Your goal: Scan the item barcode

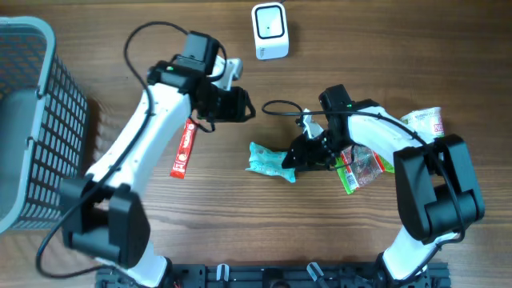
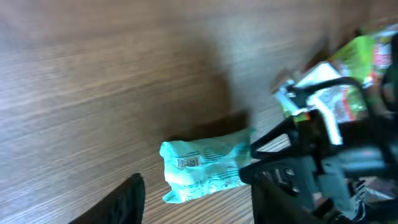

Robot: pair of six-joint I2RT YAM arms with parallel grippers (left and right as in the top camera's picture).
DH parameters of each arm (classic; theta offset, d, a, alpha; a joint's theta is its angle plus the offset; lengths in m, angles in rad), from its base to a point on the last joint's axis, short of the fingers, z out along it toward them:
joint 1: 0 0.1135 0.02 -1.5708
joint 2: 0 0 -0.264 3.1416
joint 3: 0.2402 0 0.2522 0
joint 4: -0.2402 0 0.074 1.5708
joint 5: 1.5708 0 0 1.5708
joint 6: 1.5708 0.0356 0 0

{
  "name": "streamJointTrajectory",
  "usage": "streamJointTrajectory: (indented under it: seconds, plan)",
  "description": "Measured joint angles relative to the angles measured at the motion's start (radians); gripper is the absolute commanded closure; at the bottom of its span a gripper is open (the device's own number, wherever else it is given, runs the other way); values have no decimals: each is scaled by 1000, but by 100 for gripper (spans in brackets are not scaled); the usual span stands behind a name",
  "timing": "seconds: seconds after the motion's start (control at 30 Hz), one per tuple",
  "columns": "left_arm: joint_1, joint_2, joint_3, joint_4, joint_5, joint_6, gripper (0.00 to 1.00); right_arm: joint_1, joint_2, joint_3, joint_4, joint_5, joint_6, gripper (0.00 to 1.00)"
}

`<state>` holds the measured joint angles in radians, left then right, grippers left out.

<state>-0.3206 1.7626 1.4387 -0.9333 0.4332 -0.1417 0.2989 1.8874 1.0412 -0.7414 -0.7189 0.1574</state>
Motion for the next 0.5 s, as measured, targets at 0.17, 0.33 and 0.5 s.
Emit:
streamJointTrajectory:
  seconds: [0.17,0.33,0.5]
  plan:
    - [-5,132,-6,-25,-3,-16,45,0,0,-7,59,-7,39,50]
    - [-5,237,-9,-99,0,-12,48,0,0,-7,71,-7,55,50]
    - [2,283,-12,-171,97,122,46,0,0,-7,82,-7,55,50]
